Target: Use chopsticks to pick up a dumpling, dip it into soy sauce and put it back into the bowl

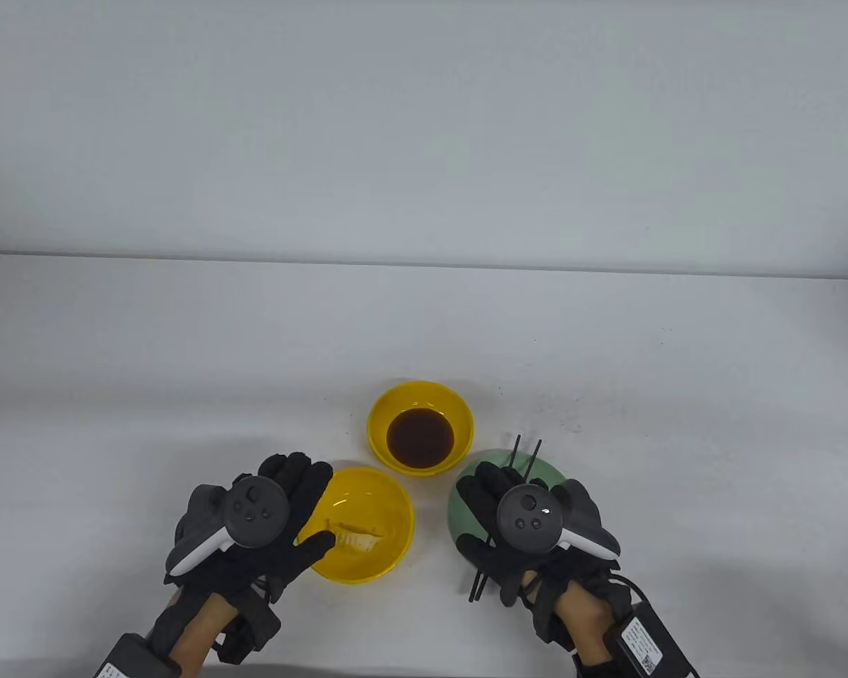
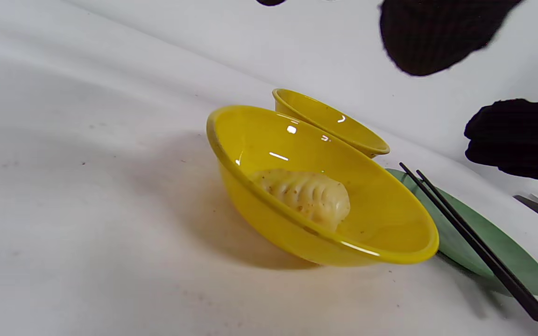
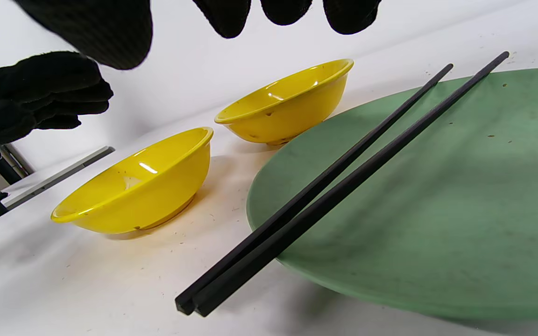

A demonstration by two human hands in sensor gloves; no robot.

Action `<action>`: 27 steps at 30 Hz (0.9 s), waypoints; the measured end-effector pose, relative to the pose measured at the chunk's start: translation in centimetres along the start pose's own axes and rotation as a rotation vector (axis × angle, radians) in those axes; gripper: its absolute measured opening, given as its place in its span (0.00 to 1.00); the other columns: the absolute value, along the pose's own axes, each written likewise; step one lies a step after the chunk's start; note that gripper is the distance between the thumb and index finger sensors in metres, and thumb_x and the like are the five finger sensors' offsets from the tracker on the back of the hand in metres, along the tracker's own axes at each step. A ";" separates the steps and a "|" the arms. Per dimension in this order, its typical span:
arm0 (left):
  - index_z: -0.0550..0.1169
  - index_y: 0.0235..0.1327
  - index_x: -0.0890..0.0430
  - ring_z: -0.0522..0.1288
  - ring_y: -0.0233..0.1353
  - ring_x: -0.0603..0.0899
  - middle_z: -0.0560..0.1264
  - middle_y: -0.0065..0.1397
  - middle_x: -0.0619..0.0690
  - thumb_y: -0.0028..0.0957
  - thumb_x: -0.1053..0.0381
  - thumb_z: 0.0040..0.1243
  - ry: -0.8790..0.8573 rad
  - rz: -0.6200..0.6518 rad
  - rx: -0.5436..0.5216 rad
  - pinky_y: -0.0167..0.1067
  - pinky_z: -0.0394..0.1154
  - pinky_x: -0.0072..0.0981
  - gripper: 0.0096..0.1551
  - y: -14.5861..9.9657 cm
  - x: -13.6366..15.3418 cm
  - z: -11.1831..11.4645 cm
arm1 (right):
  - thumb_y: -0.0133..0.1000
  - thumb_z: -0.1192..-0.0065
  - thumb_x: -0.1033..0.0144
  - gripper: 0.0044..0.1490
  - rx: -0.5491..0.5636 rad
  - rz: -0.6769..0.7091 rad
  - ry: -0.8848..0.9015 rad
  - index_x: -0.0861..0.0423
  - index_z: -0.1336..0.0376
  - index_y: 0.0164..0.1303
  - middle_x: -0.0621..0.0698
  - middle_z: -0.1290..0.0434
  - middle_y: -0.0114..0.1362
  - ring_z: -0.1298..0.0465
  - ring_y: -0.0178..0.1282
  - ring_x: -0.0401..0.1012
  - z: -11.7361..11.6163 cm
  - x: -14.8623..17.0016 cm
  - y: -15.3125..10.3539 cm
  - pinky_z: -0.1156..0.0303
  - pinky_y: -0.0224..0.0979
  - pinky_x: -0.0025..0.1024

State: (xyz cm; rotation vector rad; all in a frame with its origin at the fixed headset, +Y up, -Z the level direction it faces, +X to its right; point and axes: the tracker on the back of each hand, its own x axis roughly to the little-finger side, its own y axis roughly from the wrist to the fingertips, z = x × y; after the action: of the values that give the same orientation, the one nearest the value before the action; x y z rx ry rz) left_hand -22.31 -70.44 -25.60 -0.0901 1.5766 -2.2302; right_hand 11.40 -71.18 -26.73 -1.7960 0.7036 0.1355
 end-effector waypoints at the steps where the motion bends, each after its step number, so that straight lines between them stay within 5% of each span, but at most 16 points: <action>1: 0.40 0.79 0.28 0.35 0.91 0.59 0.37 0.89 0.38 0.48 0.28 0.53 -0.002 -0.003 0.008 0.83 0.34 0.63 0.52 0.1 0.1 0.1 | 0.56 0.42 0.45 0.51 -0.001 0.000 0.000 0.55 0.58 0.82 0.63 0.62 0.85 0.54 0.82 0.65 0.0 0.0 0.0 0.57 0.73 0.72; 10: 0.41 0.79 0.29 0.36 0.91 0.59 0.38 0.89 0.39 0.48 0.29 0.54 -0.013 -0.018 0.018 0.83 0.34 0.63 0.52 0.3 0.5 0.1 | 0.56 0.42 0.45 0.51 0.013 -0.002 0.007 0.55 0.58 0.82 0.63 0.60 0.85 0.52 0.82 0.65 0.3 0.0 -0.1 0.56 0.74 0.72; 17: 0.43 0.80 0.30 0.38 0.91 0.61 0.39 0.89 0.39 0.48 0.29 0.54 0.000 -0.021 0.036 0.83 0.35 0.64 0.51 0.4 0.4 0.3 | 0.55 0.33 0.68 0.40 -0.054 -0.087 -0.136 0.56 0.47 0.77 0.61 0.33 0.75 0.23 0.66 0.53 0.0 0.4 0.5 0.30 0.68 0.58; 27: 0.44 0.80 0.30 0.40 0.91 0.61 0.40 0.89 0.40 0.48 0.29 0.54 0.008 -0.024 0.049 0.82 0.37 0.64 0.51 0.4 0.4 0.4 | 0.51 0.26 0.74 0.47 -0.155 -0.151 -0.475 0.52 0.50 0.76 0.56 0.38 0.78 0.24 0.67 0.51 -2.7 -0.9 2.0 0.30 0.68 0.56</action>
State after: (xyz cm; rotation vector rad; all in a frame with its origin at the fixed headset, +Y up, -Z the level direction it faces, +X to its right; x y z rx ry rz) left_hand -22.45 -71.03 -25.89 -0.0865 1.5316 -2.2887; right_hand 8.98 -73.64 -27.07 -1.8606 0.2219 0.5074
